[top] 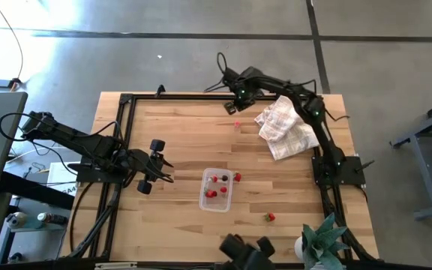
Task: Pick and placing Produce into tupperware
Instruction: Put the pink peach into the transparent container
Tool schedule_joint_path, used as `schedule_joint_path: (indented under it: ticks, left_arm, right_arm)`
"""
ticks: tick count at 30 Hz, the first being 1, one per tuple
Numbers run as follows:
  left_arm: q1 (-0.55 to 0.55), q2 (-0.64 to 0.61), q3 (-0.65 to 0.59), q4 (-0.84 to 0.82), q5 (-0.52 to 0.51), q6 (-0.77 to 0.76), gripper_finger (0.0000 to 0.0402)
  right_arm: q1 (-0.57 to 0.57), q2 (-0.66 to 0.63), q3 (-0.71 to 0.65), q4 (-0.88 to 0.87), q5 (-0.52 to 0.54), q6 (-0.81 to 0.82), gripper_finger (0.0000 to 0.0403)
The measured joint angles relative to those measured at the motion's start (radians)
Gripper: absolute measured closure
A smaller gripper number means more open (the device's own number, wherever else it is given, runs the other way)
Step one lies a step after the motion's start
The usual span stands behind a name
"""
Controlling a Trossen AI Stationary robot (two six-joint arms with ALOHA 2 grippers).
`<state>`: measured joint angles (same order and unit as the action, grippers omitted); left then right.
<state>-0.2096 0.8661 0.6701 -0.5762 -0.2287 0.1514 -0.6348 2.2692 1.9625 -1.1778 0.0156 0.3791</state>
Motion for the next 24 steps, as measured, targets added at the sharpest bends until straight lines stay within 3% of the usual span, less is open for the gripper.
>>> schedule_joint_path:
  ticks: [11, 24]
  left_arm:
    - [0.000, 0.000, 0.000, 0.000, 0.000, 0.000, 0.0266]
    - [0.000, 0.000, 0.000, 0.000, 0.000, 0.000, 0.0266]
  right_arm:
    - [0.015, 0.017, 0.000, 0.002, -0.009, 0.036, 0.0230]
    - [0.090, 0.016, 0.000, 0.025, -0.024, 0.089, 0.0219]
